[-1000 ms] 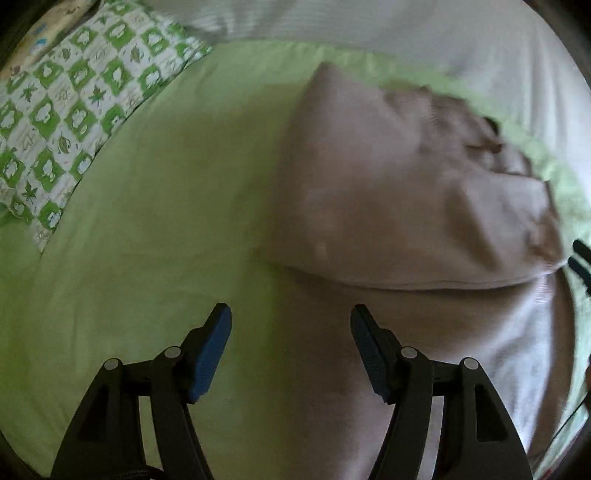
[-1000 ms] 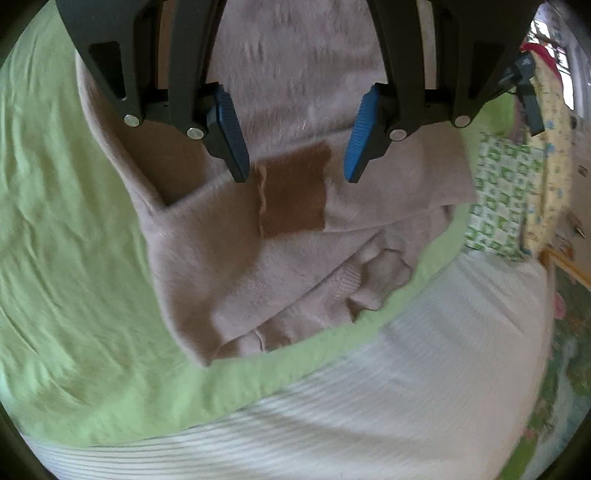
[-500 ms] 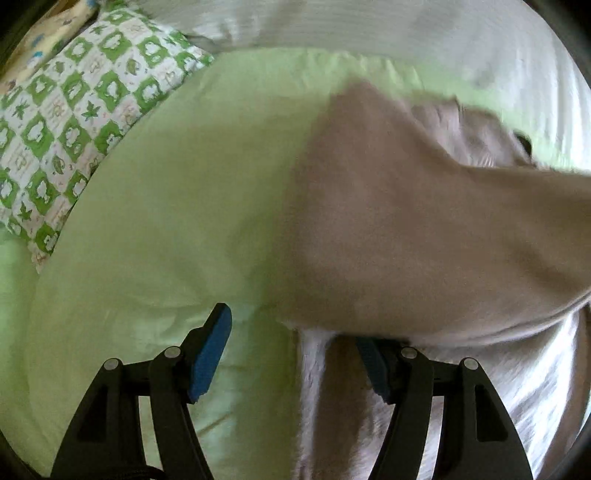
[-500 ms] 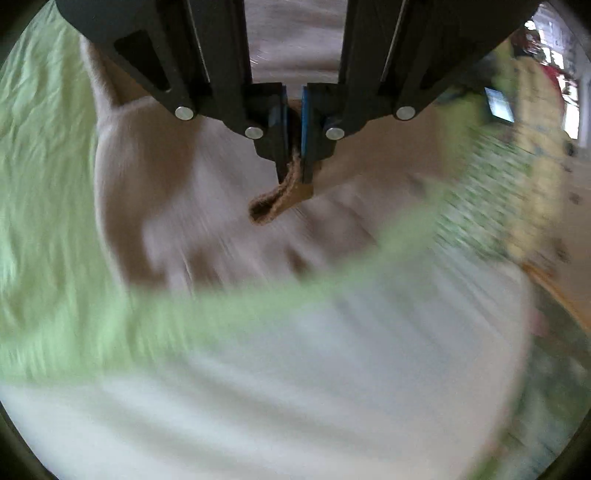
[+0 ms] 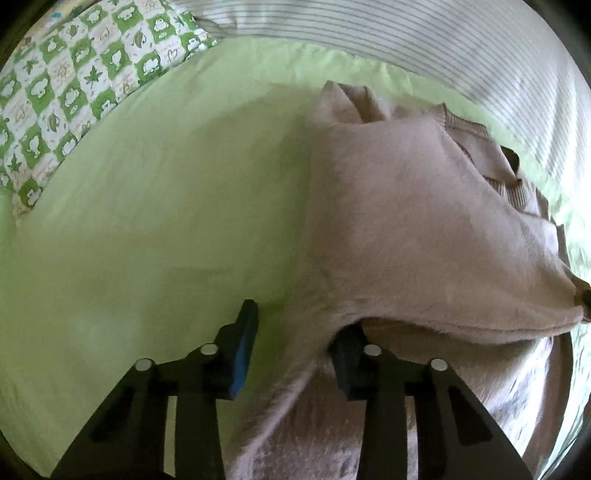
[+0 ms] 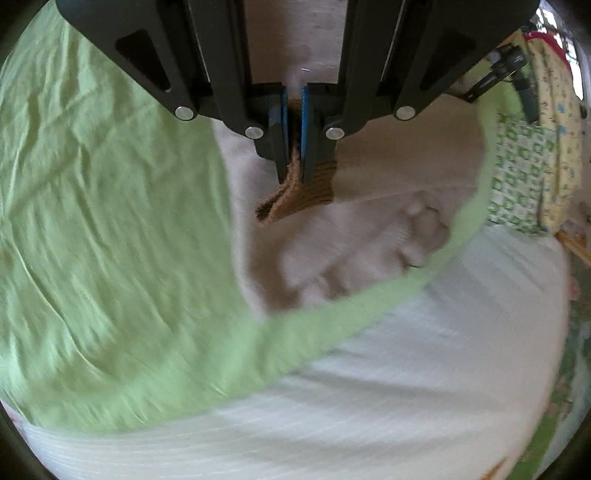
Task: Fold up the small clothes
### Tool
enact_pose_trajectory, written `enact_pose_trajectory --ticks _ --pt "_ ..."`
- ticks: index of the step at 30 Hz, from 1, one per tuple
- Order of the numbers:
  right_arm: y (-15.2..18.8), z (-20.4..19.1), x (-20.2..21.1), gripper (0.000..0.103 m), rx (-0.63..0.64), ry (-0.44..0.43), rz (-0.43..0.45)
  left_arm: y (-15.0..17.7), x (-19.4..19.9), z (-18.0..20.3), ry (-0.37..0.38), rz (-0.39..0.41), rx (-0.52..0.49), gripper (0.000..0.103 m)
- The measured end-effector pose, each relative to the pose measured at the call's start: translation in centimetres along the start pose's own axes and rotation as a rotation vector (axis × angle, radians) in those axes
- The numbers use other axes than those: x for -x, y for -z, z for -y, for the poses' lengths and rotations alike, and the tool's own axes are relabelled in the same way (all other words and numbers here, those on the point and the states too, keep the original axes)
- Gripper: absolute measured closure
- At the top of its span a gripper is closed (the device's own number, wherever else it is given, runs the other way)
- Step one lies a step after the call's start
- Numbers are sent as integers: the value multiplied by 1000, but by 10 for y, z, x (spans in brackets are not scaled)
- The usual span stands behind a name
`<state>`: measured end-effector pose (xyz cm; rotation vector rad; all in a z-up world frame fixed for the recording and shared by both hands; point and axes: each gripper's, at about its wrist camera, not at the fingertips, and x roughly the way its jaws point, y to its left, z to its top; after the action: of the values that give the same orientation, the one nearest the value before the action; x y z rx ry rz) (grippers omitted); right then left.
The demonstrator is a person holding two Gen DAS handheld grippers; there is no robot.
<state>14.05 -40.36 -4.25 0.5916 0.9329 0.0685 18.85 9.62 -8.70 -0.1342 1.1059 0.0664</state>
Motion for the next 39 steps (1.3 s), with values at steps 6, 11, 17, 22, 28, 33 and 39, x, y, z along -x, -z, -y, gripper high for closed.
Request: enact_pose_trajectory --ticks 6,11,17,22,28,33,39 --pt "-26 -2 20 97 64 24 75 -13 -3 -4 13 20 4 74" --pt "-10 -8 0 97 102 44 -7 -8 -8 -28 68 -8 162 75" --pt "20 2 -23 92 78 64 -137 -5 -16 -59 198 -41 370 73" --pt "22 -4 -2 73 100 153 -114 -1 -9 -66 227 -65 377 71" --pt "-2 -87 11 68 237 -95 -56 16 49 -61 293 -24 288 70" --pt "-17 -196 -42 68 334 -391 -185 -6 69 -17 384 32 173 58" --pt "-6 -307 -142 68 462 -460 -398 -24 48 13 409 92 90 54"
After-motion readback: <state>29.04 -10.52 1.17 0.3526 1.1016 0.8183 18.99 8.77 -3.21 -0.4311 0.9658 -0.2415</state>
